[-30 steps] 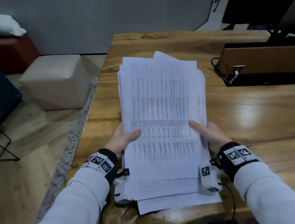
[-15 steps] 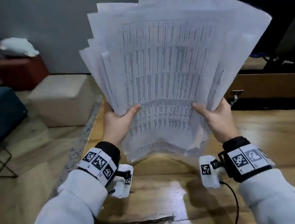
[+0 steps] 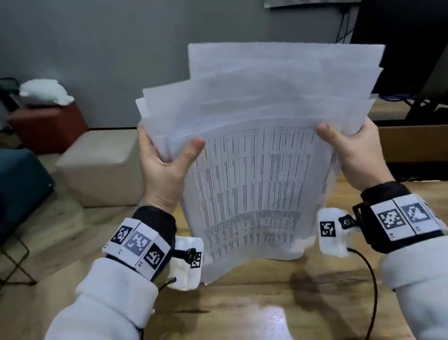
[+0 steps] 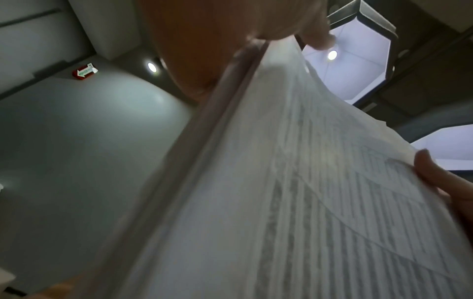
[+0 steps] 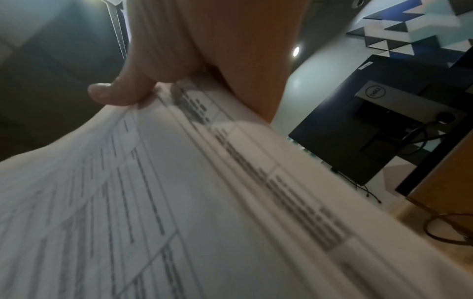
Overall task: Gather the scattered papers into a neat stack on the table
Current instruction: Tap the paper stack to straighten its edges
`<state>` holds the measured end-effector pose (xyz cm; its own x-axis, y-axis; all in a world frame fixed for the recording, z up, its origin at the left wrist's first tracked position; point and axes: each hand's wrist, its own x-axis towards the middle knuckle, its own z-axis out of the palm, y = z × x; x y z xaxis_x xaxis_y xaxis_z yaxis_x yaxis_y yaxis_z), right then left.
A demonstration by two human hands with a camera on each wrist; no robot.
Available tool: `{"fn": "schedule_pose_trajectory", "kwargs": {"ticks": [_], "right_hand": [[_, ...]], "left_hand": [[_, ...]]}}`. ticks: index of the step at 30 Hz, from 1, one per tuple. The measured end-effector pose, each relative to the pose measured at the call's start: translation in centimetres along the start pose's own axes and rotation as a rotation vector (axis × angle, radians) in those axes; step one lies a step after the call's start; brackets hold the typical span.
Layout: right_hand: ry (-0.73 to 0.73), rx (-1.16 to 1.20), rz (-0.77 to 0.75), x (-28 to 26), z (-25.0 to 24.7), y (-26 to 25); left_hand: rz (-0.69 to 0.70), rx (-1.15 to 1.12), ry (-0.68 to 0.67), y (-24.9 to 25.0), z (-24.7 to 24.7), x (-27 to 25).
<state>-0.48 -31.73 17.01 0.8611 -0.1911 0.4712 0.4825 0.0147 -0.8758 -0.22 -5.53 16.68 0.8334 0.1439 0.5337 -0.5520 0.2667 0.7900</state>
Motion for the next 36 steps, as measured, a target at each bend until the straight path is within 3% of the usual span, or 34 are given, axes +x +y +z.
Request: {"fn": "schedule_pose_trajectory", "kwargs": {"ticks": [6,11,14,18,24,28,32,34,36], "right_hand": [[-0.171,-0.054,0.051,-0.6,1.5,1.0],[-0.100,-0.071,0.056,-1.8,1.5,1.9],[-0.065,-0.050,0.029,-2.0,2.0,0.8],[-0.048,-0.057,-0.087,-1.4,1.9,-1.0],[-0.007,-0.240,-0.290,-0.5,2.6,-2.4],[0.029,-0.226,-0.235,-0.5,2.4,-1.6],[-0.080,-0.217,-0.187,-0.9,1.2,-1.0],[-0.095,-0.120,-0.070,-1.1,0.5,0.4],[-0.141,-0.012,0.117,-1.8,0.3,2.3]], "left_hand": [[-0.079,0.128,-0.083,-0.3,0.9,-0.2],[-0.125,0.189,-0.030,-0.5,0.8,-0.3],[-0.076,0.167,0.010,0.1,1.6,-0.3],[0.049,0.186,-0.065,1.1,1.7,0.5],[0.058,0.213,-0.038,1.2,1.7,0.9],[-0.015,0.192,-0.040,0.8,1.1,0.6],[-0.050,0.156,-0.054,0.8,0.6,0.7],[-0.117,0.141,-0.071,0.4,0.0,0.4],[-0.270,0.205,-0.114,-0.3,-0.3,-0.4]]}}
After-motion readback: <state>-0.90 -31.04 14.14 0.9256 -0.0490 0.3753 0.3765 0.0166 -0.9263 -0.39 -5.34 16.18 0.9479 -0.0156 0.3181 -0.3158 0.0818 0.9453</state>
